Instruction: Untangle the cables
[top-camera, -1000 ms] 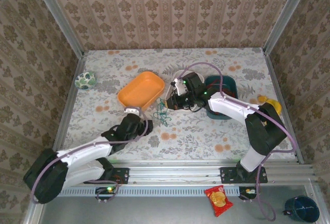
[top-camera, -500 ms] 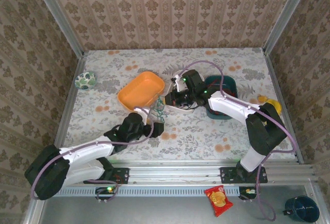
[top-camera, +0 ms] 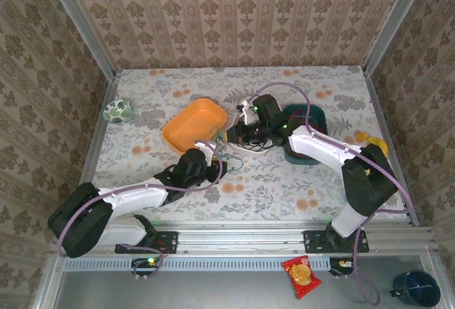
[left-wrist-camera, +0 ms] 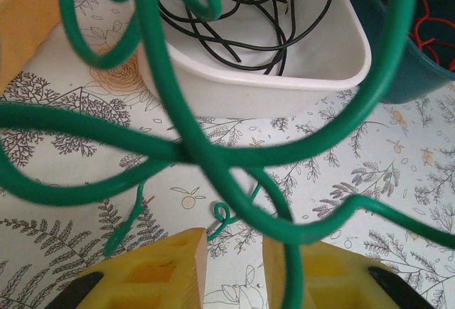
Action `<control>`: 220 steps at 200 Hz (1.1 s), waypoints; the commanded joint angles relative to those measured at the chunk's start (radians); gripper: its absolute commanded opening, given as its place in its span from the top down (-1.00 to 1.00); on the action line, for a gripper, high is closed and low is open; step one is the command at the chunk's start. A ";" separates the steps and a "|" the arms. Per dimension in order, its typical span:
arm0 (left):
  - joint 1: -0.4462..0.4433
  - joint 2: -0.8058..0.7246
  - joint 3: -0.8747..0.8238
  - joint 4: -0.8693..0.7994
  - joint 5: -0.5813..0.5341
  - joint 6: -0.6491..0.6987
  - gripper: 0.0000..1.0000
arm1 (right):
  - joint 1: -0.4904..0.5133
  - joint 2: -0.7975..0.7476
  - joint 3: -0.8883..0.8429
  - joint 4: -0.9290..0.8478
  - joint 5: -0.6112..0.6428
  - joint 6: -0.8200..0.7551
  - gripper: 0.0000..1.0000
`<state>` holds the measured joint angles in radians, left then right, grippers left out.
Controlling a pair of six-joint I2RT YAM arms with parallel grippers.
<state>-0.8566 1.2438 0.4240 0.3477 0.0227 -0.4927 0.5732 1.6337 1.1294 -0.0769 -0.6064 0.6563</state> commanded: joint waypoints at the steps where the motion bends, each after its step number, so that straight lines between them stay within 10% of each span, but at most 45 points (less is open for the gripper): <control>1: -0.007 -0.061 -0.023 -0.006 -0.041 -0.010 0.46 | -0.017 -0.057 -0.030 0.027 0.023 0.013 1.00; 85: 0.115 -0.471 -0.102 -0.115 0.041 -0.046 -0.42 | -0.061 -0.104 -0.073 0.010 -0.058 -0.029 1.00; 176: 0.156 -0.264 -0.027 0.023 0.174 -0.033 -0.25 | -0.033 -0.132 -0.098 0.002 -0.115 -0.063 1.00; 220: 0.156 -0.217 -0.013 0.057 0.190 -0.036 0.34 | -0.029 -0.123 -0.096 0.007 -0.119 -0.067 1.00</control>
<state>-0.7052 1.0130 0.3706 0.3481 0.1795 -0.5346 0.5373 1.5295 1.0382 -0.0574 -0.6891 0.6052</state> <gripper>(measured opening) 0.395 0.042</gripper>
